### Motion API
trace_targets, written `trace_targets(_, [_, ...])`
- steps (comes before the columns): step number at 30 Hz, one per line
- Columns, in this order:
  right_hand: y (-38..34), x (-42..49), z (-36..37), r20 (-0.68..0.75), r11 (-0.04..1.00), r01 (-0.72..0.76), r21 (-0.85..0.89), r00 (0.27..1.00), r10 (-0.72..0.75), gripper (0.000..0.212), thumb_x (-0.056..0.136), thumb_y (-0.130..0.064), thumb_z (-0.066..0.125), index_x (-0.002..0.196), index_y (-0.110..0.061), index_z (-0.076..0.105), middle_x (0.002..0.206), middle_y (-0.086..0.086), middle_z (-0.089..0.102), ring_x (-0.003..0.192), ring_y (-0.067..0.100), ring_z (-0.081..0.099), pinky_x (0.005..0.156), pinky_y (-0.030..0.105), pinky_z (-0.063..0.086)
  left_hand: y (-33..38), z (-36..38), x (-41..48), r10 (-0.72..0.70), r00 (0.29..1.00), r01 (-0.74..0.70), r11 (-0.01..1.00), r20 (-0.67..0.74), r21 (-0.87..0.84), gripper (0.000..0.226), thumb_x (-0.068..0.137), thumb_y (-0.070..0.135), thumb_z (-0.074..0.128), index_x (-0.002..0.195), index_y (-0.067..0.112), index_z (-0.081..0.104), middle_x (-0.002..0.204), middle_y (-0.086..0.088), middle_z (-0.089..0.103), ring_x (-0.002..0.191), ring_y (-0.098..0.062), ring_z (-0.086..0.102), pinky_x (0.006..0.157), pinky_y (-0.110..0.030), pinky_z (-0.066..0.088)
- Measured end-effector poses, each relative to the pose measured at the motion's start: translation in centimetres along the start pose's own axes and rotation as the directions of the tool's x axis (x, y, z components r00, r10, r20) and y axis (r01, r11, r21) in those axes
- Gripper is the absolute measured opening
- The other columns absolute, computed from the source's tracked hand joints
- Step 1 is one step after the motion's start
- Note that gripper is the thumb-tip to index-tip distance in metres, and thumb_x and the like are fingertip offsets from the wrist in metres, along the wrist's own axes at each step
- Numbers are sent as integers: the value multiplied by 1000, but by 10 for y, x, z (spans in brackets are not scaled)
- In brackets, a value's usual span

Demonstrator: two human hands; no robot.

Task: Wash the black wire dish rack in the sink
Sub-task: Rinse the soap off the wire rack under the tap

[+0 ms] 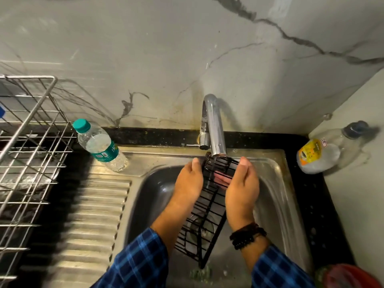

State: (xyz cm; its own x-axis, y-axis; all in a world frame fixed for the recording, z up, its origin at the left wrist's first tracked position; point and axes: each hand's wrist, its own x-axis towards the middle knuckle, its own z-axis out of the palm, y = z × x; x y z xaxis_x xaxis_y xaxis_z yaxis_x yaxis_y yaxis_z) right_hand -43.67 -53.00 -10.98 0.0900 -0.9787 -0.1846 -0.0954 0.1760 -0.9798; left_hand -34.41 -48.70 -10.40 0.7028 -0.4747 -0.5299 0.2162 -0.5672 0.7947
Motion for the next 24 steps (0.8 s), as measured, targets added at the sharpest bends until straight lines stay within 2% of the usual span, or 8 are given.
trace_targets(2, [-9, -4, 0, 37, 970, -214, 119, 977, 211, 37, 106, -43, 39, 115, -15, 61, 104, 6, 73, 74, 22, 76, 59, 34, 62, -12, -4, -1, -51, 999, 52, 998, 11, -38, 49, 107, 47, 26, 120, 20, 66, 119, -3, 68, 115, -21, 60, 100, -38, 43])
trace_targets(4, [-12, -9, -2, 111, 893, -428, 139, 903, 416, 36, 107, -41, 38, 102, -15, 62, 97, 4, 73, 62, 20, 74, 48, 31, 56, -25, -11, -3, -96, 995, 96, 992, 5, -78, 49, 106, 50, 28, 118, 21, 66, 117, -2, 69, 114, -21, 62, 105, -43, 45])
trace_targets(7, [-13, -16, -8, 295, 822, -564, 86, 802, 519, 41, 108, -36, 38, 96, -9, 67, 96, 7, 78, 77, 16, 74, 59, 30, 55, -37, -19, -7, -124, 992, 121, 987, -27, -104, 54, 103, 55, 29, 124, 20, 65, 122, -6, 69, 117, -25, 62, 108, -51, 45])
trace_targets(10, [-13, -23, -17, 406, 842, -540, -7, 767, 496, 35, 103, -37, 51, 105, -9, 70, 93, 4, 79, 78, 12, 75, 53, 22, 53, -48, -24, -9, -162, 985, 147, 972, -68, -182, 68, 92, 65, 27, 128, 21, 63, 128, -7, 67, 119, -26, 62, 108, -52, 45])
trace_targets(13, [-20, -26, -20, 382, 875, -483, 4, 810, 445, 26, 98, -33, 62, 96, -9, 72, 79, 2, 77, 61, 8, 72, 47, 19, 52, -51, -25, -15, -151, 984, 123, 962, -99, -244, 66, 87, 67, 26, 122, 27, 65, 121, -3, 69, 113, -23, 64, 105, -52, 48])
trace_targets(18, [-22, -19, -23, 321, 935, -318, 154, 911, 257, 25, 98, -33, 61, 92, -11, 73, 84, 3, 72, 78, 14, 64, 70, 26, 52, -37, -29, -38, 15, 999, -21, 979, -30, -202, 41, 101, 50, 37, 102, 22, 67, 102, 2, 71, 102, -19, 67, 98, -52, 52])
trace_targets(21, [-22, -17, -26, 473, 969, -219, 110, 869, 143, 26, 105, -22, 47, 100, -12, 70, 88, 3, 72, 86, 14, 65, 75, 25, 51, -43, -37, -46, 34, 995, -11, 972, 93, -237, 46, 101, 53, 36, 105, 24, 72, 105, 2, 77, 104, -18, 72, 97, -47, 55])
trace_targets(24, [-24, -19, -29, 599, 994, -108, -14, 795, 94, 25, 106, -13, 45, 105, -14, 69, 97, -1, 73, 93, 14, 68, 80, 25, 50, -48, -47, -57, -24, 985, 75, 954, 173, -292, 51, 108, 47, 28, 113, 20, 70, 104, 3, 78, 97, -11, 73, 75, -23, 56])
